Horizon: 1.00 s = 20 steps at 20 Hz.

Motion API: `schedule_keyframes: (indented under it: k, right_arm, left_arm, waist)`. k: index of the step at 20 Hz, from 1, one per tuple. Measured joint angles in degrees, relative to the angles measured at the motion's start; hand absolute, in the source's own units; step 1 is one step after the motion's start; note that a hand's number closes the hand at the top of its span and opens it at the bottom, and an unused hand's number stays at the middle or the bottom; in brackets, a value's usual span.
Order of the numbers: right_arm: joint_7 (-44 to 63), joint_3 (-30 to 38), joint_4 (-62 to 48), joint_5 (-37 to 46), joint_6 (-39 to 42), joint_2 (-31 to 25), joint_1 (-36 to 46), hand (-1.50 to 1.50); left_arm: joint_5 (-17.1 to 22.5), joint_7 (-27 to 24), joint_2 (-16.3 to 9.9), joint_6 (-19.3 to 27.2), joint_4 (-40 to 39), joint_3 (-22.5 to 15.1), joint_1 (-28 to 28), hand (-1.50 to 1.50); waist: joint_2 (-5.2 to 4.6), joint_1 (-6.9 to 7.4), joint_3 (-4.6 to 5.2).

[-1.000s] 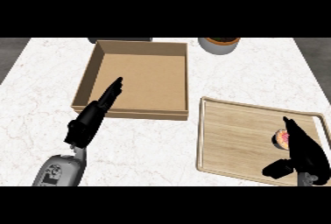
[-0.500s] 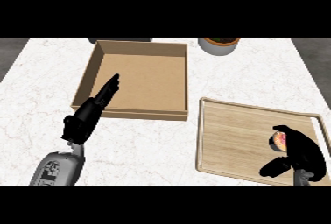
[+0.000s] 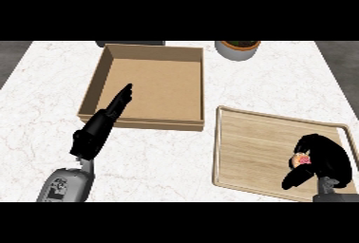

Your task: Pick the cupcake from the tray and place it in the cardboard box

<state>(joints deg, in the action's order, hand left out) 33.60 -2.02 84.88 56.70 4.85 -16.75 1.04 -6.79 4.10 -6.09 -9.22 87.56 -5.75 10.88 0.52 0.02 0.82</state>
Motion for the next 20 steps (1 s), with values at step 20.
schedule_keyframes:
  k: [20]
  right_arm:
    - [26.15,-51.3,3.56,5.92,-1.38,16.21,37.17,1.5]
  left_arm:
    - [-0.31,1.28,1.9,-1.61,-2.13,-2.33,4.44,0.0]
  waist:
    - [-0.62,5.64,-0.68]
